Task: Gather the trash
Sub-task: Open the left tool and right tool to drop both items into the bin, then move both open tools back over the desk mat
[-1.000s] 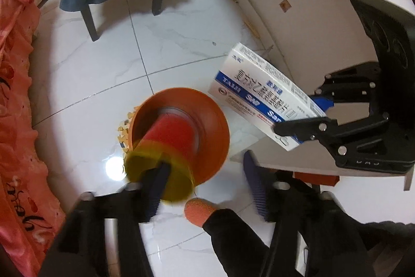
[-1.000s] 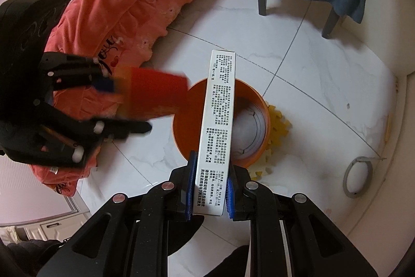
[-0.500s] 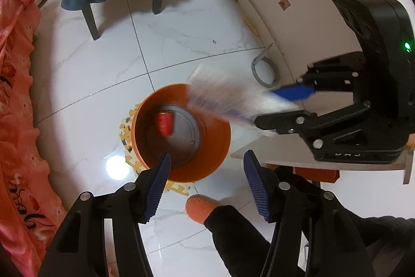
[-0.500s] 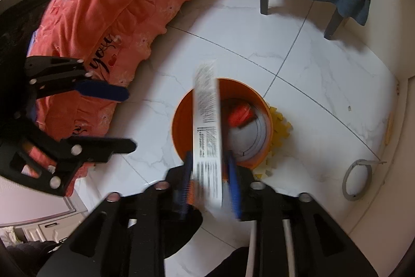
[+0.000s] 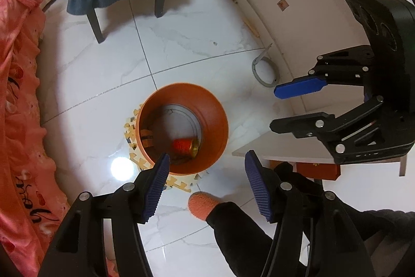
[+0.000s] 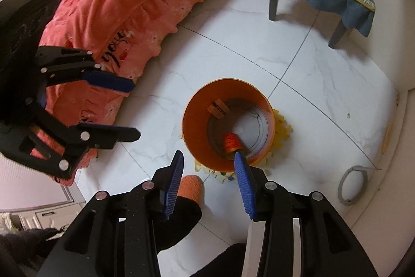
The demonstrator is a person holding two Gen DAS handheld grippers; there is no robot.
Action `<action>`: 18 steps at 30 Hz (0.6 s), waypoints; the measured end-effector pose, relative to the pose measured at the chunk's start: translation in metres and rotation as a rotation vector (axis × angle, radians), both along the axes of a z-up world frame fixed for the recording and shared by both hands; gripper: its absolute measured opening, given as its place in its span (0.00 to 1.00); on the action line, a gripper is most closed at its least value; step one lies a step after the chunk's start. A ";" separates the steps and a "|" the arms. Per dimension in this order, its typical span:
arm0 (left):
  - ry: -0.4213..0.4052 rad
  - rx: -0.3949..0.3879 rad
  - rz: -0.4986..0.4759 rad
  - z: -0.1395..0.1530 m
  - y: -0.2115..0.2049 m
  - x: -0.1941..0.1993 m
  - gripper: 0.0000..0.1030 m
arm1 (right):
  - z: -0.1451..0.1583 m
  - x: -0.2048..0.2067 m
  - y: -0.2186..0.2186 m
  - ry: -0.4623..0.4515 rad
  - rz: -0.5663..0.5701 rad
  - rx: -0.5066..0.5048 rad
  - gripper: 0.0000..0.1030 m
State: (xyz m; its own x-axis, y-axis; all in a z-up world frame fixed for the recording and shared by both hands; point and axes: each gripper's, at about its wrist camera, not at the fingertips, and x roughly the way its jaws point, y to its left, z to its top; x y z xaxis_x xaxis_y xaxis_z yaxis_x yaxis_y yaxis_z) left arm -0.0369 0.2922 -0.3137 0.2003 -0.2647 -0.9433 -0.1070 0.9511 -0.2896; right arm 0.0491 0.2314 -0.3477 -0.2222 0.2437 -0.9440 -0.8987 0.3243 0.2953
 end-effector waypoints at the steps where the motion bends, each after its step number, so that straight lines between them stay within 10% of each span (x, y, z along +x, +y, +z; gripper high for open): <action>1: -0.006 0.010 -0.004 0.007 -0.003 0.000 0.60 | 0.007 0.001 -0.004 -0.005 -0.003 0.008 0.50; 18: -0.177 0.158 -0.026 0.138 -0.068 0.000 0.83 | 0.163 0.008 -0.090 -0.061 -0.080 0.238 0.78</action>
